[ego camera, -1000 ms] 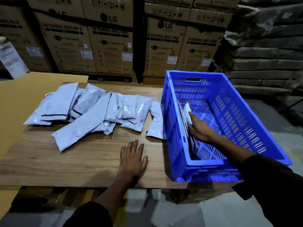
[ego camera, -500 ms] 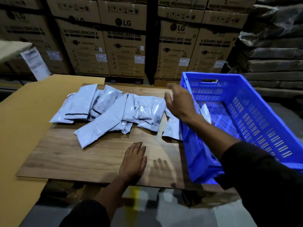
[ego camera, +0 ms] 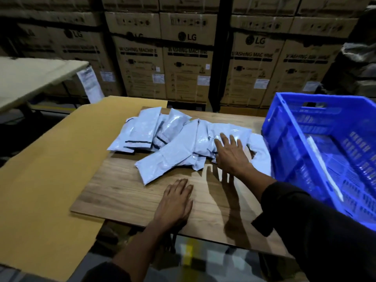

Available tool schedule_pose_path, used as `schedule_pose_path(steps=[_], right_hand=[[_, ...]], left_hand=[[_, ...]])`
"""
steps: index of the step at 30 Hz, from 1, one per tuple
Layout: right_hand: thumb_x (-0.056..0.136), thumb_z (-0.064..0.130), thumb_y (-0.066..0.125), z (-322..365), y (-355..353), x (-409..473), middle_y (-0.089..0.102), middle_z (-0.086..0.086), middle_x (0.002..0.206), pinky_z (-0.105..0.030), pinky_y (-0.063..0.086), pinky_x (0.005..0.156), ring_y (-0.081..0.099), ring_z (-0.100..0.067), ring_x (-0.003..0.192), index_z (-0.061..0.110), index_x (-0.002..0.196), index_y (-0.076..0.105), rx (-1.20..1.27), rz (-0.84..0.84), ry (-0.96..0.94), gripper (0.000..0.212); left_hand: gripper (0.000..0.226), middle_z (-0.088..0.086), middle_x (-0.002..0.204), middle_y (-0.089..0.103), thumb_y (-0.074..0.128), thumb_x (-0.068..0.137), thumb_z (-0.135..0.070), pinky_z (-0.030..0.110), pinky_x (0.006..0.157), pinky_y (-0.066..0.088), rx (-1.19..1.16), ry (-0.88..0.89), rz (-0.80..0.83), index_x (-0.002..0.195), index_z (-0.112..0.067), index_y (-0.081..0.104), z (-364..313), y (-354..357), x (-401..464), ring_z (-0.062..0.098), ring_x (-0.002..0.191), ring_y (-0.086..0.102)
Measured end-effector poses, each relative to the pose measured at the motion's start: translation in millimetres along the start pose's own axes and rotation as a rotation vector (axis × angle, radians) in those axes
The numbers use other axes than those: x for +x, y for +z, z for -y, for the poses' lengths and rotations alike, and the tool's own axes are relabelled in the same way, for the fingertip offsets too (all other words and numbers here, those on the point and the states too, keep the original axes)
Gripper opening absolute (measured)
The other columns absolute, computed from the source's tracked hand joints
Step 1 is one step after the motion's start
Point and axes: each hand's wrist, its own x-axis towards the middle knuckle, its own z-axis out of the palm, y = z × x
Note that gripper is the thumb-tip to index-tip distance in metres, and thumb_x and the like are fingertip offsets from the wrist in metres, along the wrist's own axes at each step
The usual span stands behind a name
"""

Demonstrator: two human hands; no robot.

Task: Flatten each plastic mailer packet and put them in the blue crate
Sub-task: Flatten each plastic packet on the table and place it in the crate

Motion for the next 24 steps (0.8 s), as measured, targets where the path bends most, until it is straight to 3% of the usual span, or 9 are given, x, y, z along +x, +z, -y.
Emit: schedule_pose_path(steps=[4, 9, 15, 18, 20, 22, 24], right_hand=[[0.093, 0.034, 0.063, 7.3, 5.2, 25.2, 0.006, -0.015, 0.163, -0.061, 0.016, 0.115, 0.009, -0.049, 0.147, 0.018, 0.155, 0.014, -0.086, 0.073, 0.0, 0.082], [0.09, 0.027, 0.068, 8.6, 18.0, 34.8, 0.012, -0.019, 0.161, -0.058, 0.033, 0.108, 0.026, -0.049, 0.141, 0.017, 0.154, 0.014, -0.1, 0.094, -0.003, 0.084], [0.086, 0.029, 0.074, -2.0, 11.2, 24.2, 0.024, -0.025, 0.155, -0.049, 0.047, 0.096, 0.044, -0.045, 0.126, 0.01, 0.137, 0.039, -0.055, -0.001, -0.04, 0.065], [0.076, 0.015, 0.082, -2.1, 1.0, 2.0, 0.037, -0.032, 0.148, -0.048, 0.052, 0.084, 0.055, -0.047, 0.115, 0.003, 0.13, 0.05, 0.036, -0.093, -0.073, 0.064], [0.071, 0.0, 0.08, 4.2, -5.6, -23.5, 0.046, -0.034, 0.141, -0.051, 0.055, 0.08, 0.06, -0.049, 0.112, -0.001, 0.127, 0.055, 0.13, -0.215, -0.082, 0.061], [0.066, -0.013, 0.076, 17.4, -6.7, -57.7, 0.052, -0.034, 0.136, -0.054, 0.056, 0.08, 0.062, -0.049, 0.111, -0.005, 0.124, 0.059, 0.188, -0.371, -0.128, 0.061], [0.074, -0.01, 0.064, 31.9, -1.8, -96.9, 0.054, -0.032, 0.136, -0.054, 0.055, 0.087, 0.061, -0.046, 0.116, -0.006, 0.123, 0.061, 0.216, -0.488, -0.223, 0.05]], left_hand=[[0.044, 0.007, 0.145, 0.052, 0.039, 0.097, -0.037, 0.046, 0.107, 0.043, -0.054, 0.032, -0.076, 0.135, -0.02, 0.055, 2.9, 1.3, 1.9, 0.028, 0.132, 0.048], [0.045, 0.005, 0.149, 0.046, 0.036, 0.098, -0.037, 0.047, 0.11, 0.037, -0.055, 0.028, -0.088, 0.137, -0.021, 0.052, 3.0, 3.1, 2.9, 0.026, 0.136, 0.041], [0.045, 0.007, 0.146, 0.05, 0.038, 0.097, -0.036, 0.047, 0.108, 0.041, -0.039, 0.026, -0.094, 0.134, -0.019, 0.056, 0.8, 5.7, 2.3, 0.027, 0.134, 0.045], [0.054, 0.012, 0.15, 0.047, 0.041, 0.093, -0.039, 0.047, 0.108, 0.041, 0.009, -0.038, -0.096, 0.139, -0.013, 0.053, -2.2, 5.5, 0.4, 0.03, 0.138, 0.04], [0.067, 0.014, 0.161, 0.03, 0.045, 0.091, -0.041, 0.049, 0.112, 0.034, 0.014, -0.106, -0.119, 0.15, -0.01, 0.038, -6.3, 1.4, -2.8, 0.032, 0.147, 0.029], [0.079, 0.016, 0.166, 0.016, 0.05, 0.089, -0.043, 0.054, 0.116, 0.028, 0.016, -0.136, -0.154, 0.156, -0.011, 0.023, -10.6, -2.7, -8.0, 0.034, 0.152, 0.019], [0.084, 0.018, 0.166, 0.013, 0.051, 0.088, -0.044, 0.062, 0.116, 0.023, 0.045, -0.134, -0.191, 0.157, -0.01, 0.017, -14.4, -7.9, -13.3, 0.036, 0.153, 0.016]])
